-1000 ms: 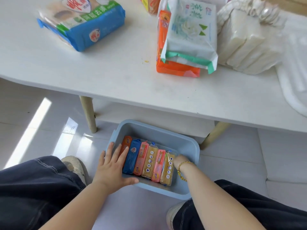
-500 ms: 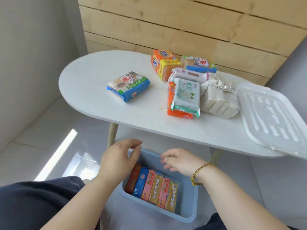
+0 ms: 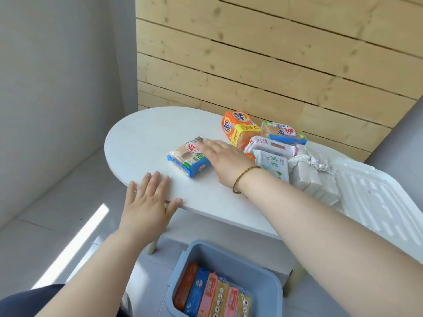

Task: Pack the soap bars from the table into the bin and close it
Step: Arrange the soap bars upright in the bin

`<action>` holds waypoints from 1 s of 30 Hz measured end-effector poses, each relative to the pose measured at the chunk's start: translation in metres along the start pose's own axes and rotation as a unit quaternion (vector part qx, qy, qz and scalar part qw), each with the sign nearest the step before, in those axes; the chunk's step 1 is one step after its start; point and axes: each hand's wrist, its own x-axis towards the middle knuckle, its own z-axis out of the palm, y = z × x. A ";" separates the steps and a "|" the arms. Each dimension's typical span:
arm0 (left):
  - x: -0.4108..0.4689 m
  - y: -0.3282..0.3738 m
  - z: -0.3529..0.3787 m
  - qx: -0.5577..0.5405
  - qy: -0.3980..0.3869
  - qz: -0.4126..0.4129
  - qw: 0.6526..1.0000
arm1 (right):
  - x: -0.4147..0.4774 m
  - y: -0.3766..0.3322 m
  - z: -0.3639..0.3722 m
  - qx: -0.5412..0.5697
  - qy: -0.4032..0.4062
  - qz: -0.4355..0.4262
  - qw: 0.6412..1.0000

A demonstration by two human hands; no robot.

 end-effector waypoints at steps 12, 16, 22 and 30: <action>0.001 -0.014 -0.006 -0.006 -0.032 0.042 0.999 | 0.073 -0.005 0.001 -0.114 -0.104 -0.042 0.987; 0.000 -0.017 -0.007 -0.004 -0.035 0.048 0.998 | 0.077 -0.010 0.004 -0.062 -0.059 -0.043 0.995; -0.003 -0.017 -0.009 -0.022 -0.021 0.058 0.998 | 0.063 -0.014 0.011 -0.072 0.037 -0.016 0.997; -0.025 0.000 -0.025 -0.092 0.030 0.145 0.985 | -0.015 -0.037 0.006 0.183 0.208 0.053 0.959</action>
